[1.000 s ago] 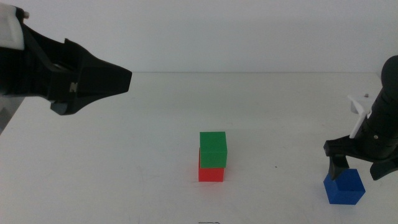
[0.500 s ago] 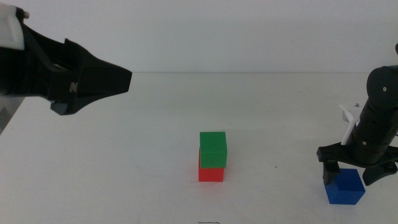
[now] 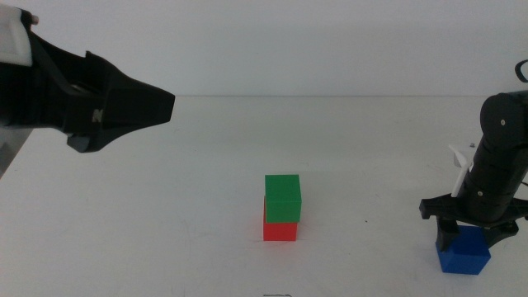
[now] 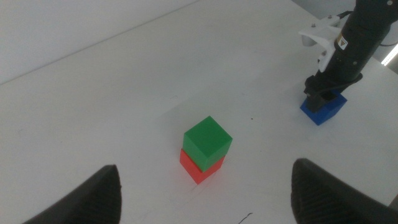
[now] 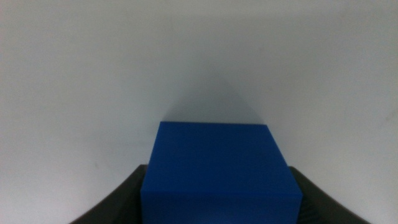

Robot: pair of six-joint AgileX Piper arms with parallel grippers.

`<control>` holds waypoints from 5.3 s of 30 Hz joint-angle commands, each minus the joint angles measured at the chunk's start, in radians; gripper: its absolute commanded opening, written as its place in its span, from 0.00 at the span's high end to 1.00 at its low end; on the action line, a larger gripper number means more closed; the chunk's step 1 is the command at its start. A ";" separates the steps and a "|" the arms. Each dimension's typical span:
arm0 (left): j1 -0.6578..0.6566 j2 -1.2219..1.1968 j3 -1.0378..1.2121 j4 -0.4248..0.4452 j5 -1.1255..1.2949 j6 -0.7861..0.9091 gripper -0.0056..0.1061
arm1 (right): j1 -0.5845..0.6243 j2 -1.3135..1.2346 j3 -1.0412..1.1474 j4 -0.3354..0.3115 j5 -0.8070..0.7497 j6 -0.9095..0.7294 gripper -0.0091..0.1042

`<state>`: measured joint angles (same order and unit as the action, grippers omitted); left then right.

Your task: Stack red cubes first, then green, then blue cubes in a specific spot.

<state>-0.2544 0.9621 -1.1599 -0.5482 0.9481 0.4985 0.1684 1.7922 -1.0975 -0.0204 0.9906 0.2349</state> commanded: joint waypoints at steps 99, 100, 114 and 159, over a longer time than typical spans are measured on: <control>0.001 -0.012 -0.025 -0.033 -0.050 0.001 0.11 | 0.545 0.159 -0.837 0.012 0.256 0.343 0.33; 0.001 -0.012 -0.025 -0.033 -0.050 0.001 0.11 | 0.545 0.158 -0.837 0.014 0.256 0.343 0.33; 0.001 -0.012 -0.025 -0.033 -0.050 0.001 0.11 | 0.322 -0.169 -0.807 -0.089 0.241 0.177 0.33; 0.120 -0.237 0.307 0.529 -0.663 -0.515 0.11 | -0.086 -0.775 -0.158 -0.049 -0.373 -0.103 0.34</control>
<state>-0.1469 0.7374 -0.8307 -0.0250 0.3717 0.0347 0.0902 1.0302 -1.2321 -0.0521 0.6910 0.1440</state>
